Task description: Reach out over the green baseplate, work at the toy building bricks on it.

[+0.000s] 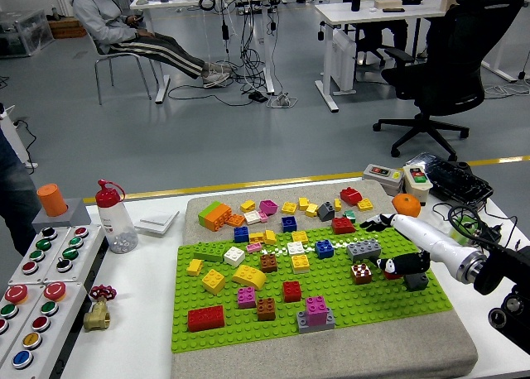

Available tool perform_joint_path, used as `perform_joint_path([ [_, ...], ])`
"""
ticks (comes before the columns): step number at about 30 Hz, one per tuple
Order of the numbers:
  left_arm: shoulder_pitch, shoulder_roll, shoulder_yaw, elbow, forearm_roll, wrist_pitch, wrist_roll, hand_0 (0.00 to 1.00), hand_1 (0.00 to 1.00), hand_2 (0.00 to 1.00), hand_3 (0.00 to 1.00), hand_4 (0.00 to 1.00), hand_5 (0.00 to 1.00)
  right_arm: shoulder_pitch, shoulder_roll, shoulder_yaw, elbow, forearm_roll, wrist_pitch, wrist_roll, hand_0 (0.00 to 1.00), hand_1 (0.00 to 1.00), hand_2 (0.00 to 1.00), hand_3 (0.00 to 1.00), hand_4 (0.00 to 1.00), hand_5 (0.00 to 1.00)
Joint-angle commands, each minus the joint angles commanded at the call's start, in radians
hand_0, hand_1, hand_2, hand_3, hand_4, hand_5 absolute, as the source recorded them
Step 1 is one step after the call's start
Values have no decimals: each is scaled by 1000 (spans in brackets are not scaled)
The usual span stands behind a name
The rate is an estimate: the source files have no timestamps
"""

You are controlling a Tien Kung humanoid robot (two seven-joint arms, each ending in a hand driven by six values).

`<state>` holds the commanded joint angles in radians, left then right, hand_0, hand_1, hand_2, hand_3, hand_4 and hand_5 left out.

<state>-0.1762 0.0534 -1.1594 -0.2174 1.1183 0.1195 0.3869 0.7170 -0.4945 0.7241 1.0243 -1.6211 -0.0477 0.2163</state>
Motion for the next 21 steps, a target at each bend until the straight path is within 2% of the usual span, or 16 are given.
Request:
perform_joint_path([
  [3,0,0,0,0,-2,2,-1,656,624,636,457,356,998,5,7,-12,-6,-107,0,-6,880,815,788,801,673,153],
  [8,1,-1,2,0,-6,2,-2,656,624,636,457,356,998,21,21,-45,-18,-209,14,-16,880,815,788,801,673,153],
  [9,1,-1,2,0,-6,2,-1,655,624,635,457,355,998,25,24,-52,-21,-225,17,-18,875,803,766,786,672,178],
  [14,1,-1,2,0,-5,1,1,655,624,635,457,355,998,39,47,-77,-38,-247,18,-33,875,803,766,786,672,178],
  [21,-1,0,4,0,-9,1,2,656,623,632,451,355,998,51,73,-104,-63,-251,-7,-57,858,790,765,765,660,200],
])
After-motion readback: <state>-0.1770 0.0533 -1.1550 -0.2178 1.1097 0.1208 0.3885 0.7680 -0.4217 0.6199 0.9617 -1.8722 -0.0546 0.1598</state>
